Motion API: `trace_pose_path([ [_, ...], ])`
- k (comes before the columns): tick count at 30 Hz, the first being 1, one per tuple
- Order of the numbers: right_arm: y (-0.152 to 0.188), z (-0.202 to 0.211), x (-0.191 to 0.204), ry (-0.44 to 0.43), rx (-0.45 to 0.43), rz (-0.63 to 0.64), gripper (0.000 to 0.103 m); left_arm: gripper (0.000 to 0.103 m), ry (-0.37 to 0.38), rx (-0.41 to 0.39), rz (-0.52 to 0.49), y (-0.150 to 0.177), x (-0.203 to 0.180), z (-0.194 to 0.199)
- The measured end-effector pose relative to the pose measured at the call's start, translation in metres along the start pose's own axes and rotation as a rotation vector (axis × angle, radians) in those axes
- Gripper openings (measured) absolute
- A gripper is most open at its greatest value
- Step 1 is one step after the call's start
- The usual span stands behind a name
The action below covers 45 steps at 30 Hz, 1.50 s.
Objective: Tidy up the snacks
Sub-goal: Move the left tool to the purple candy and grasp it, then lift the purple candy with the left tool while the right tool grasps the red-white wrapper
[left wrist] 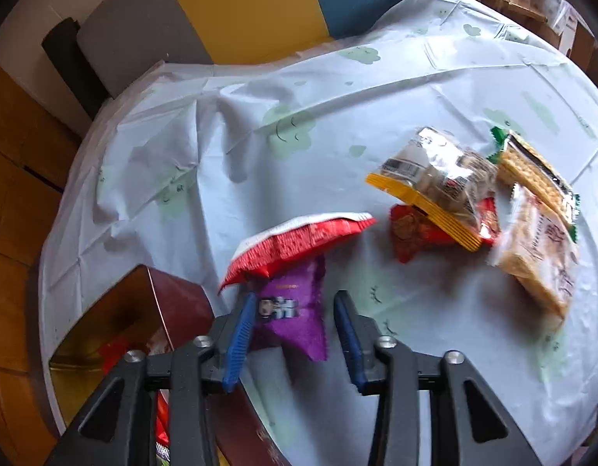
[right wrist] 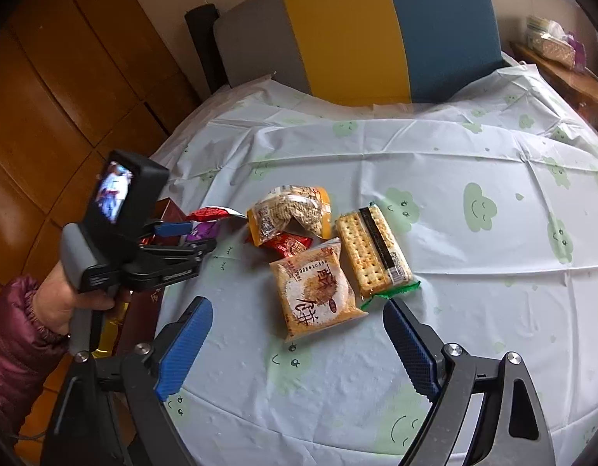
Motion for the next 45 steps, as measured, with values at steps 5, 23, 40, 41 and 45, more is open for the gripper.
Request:
trace_pose_path([
  [5, -0.002, 0.004, -0.002, 0.019, -0.025, 0.01, 0.09, 0.028, 0.061, -0.069, 0.01, 0.002, -0.007, 0.017],
  [23, 0.005, -0.003, -0.018, 0.087, 0.007, -0.025, 0.09, 0.041, 0.344, -0.256, -0.027, 0.112, -0.101, 0.096],
  [40, 0.003, 0.0, -0.022, 0.099, -0.007, -0.038, 0.09, 0.053, 0.324, -0.228, 0.075, 0.122, -0.099, 0.066],
  [41, 0.003, 0.001, -0.021, 0.094, -0.011, -0.033, 0.09, 0.049, 0.314, -0.243, 0.07, 0.123, -0.099, 0.067],
  [45, 0.003, 0.002, -0.012, 0.078, -0.023, 0.005, 0.09, 0.041, 0.305, -0.292, 0.105, 0.13, -0.095, 0.07],
])
Point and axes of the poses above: each gripper's, at about its wrist camera, not at the fingertips, and z roughly against the way its jaws point, x to its left, y to its underside, the point moved 7 cm from there along -z, roughly the way its jaws point, and after that the axes turned 1 degree about y, right-handed, at the moved point
